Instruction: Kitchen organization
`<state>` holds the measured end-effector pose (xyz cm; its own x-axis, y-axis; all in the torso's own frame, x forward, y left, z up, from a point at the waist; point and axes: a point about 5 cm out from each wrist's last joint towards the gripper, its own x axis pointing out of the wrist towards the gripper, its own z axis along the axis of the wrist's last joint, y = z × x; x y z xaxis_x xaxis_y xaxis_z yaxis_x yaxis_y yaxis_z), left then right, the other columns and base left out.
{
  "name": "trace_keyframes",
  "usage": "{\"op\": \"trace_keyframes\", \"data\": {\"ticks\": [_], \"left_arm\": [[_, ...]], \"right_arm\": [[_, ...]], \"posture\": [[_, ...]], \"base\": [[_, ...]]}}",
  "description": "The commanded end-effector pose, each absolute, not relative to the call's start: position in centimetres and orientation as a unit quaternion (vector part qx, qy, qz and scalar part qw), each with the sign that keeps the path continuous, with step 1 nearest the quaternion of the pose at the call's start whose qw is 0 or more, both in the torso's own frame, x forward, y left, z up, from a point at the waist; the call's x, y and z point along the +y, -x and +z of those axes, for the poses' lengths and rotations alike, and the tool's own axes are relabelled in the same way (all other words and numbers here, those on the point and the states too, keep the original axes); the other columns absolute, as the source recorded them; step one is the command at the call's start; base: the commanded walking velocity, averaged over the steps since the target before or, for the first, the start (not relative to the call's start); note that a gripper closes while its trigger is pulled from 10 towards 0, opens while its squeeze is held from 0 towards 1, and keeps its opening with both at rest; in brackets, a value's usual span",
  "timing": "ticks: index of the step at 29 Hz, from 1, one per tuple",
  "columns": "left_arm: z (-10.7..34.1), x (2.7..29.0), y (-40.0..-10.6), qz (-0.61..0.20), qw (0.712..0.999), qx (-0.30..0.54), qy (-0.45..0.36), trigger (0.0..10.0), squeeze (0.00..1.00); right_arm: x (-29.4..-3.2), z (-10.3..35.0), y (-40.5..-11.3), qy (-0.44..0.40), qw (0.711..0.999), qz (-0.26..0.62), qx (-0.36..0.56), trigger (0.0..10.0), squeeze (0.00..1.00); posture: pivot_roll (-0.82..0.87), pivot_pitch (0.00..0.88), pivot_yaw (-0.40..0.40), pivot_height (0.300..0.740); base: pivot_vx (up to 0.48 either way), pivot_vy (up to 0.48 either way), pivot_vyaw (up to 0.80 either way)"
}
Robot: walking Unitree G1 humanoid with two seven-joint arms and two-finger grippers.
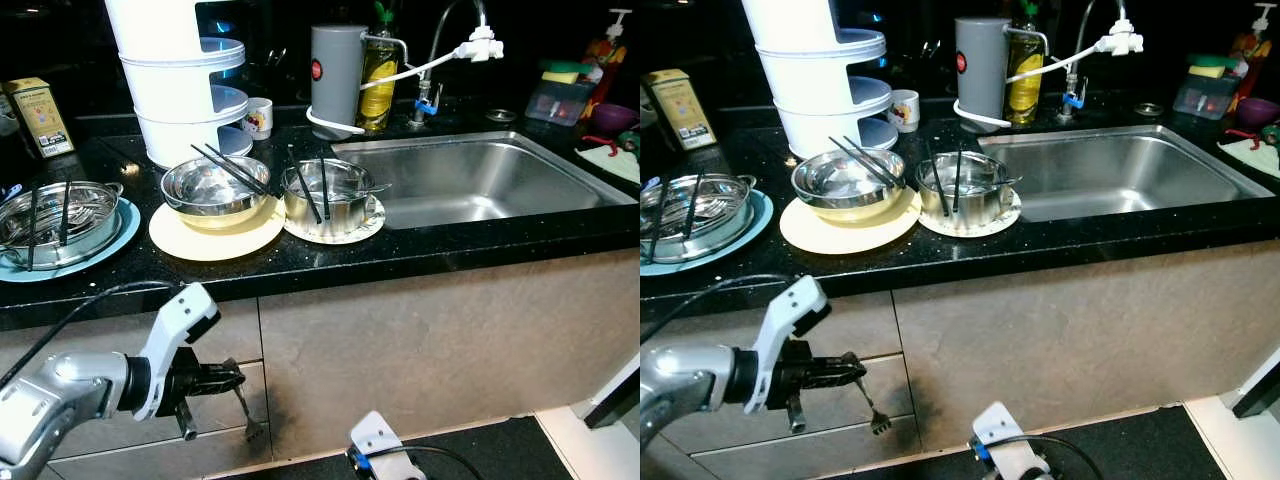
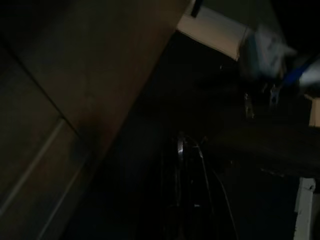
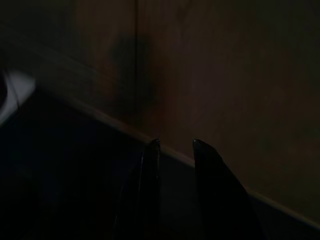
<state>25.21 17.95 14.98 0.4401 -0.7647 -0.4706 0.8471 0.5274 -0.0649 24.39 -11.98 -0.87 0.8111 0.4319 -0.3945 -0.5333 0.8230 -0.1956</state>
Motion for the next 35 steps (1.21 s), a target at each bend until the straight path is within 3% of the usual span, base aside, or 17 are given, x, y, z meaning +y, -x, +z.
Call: {"op": "trace_keyframes", "data": {"ticks": [1,3,4,9,12,15,21,23,28,29,30,31,35], "left_arm": [[12.6,17.2,-24.6,-0.486,0.836,0.238,-0.096,0.0,0.0],[11.9,16.9,-24.4,-0.489,0.836,0.234,-0.086,0.0,0.0],[10.6,16.6,-23.9,-0.498,0.83,0.233,-0.093,0.0,0.0],[8.2,17.1,-22.9,-0.515,0.803,0.25,-0.164,0.0,0.0],[8.5,16.8,-23.9,-0.491,0.829,0.215,-0.158,0.0,0.0],[8.5,16.7,-24.2,-0.488,0.83,0.208,-0.172,0.0,0.0],[7.9,16.6,-24.8,-0.486,0.831,0.193,-0.189,0.0,0.0],[7.7,16.6,-24.9,-0.49,0.83,0.186,-0.189,0.0,0.0],[7.8,16.4,-25.4,-0.495,0.83,0.175,-0.185,0.0,0.0],[7.7,16.5,-25.6,-0.503,0.823,0.178,-0.198,0.0,0.0],[7.7,16.5,-25.6,-0.503,0.823,0.178,-0.198,0.0,0.0],[7.8,16.5,-26.0,-0.505,0.823,0.171,-0.195,0.0,0.0],[8.2,15.9,-26.0,-0.528,0.815,0.164,-0.175,0.0,0.0]], "right_arm": [[-11.5,0.4,-25.1,0.118,0.951,0.254,0.129,10.0,0.0],[-11.1,0.7,-25.2,0.09,0.952,0.265,0.122,10.0,0.0],[-10.2,1.2,-25.0,0.036,0.947,0.296,0.116,10.0,1.0],[-8.8,1.9,-24.4,-0.011,0.928,0.357,0.104,10.0,1.0],[-7.9,2.3,-24.2,-0.024,0.913,0.395,0.097,10.0,1.0],[-7.7,2.4,-24.2,-0.028,0.909,0.404,0.096,10.0,1.0],[-6.8,2.7,-23.1,-0.05,0.866,0.486,0.104,10.0,1.0],[-6.5,2.6,-22.6,-0.022,0.85,0.515,0.106,10.0,1.0],[-6.2,2.5,-22.8,0.022,0.849,0.519,0.098,10.0,1.0],[-6.1,2.7,-22.8,0.033,0.84,0.534,0.094,10.0,0.1],[-6.1,2.7,-22.8,0.033,0.84,0.534,0.094,10.0,0.1],[-6.0,2.9,-23.0,0.039,0.838,0.536,0.09,10.0,0.0],[-6.1,3.0,-23.6,0.053,0.84,0.532,0.091,10.0,0.0]], "posture": [[-0.04,0.098,0.008,0.74],[-0.04,0.096,0.007,0.74],[-0.05,0.087,0.005,0.74],[-0.05,0.082,0.002,0.74],[-0.05,0.076,-0.004,0.74],[-0.05,0.071,-0.007,0.74],[-0.05,0.06,-0.013,0.74],[-0.06,0.062,-0.013,0.74],[-0.06,0.063,-0.013,0.74],[-0.06,0.07,-0.011,0.74],[-0.06,0.07,-0.011,0.74],[-0.06,0.07,-0.011,0.74],[-0.06,0.076,-0.003,0.74]], "base": [[0.0,0.0,0.0],[0.0,0.0,0.0],[0.0,0.0,0.0],[0.0,0.0,0.0],[0.0,0.0,0.0],[0.0,0.0,0.0],[0.0,0.0,0.0],[0.0,0.0,0.0],[0.0,0.0,0.0],[0.0,0.0,0.0],[0.0,0.0,0.0],[0.0,0.0,0.0],[0.0,0.0,0.0]]}}
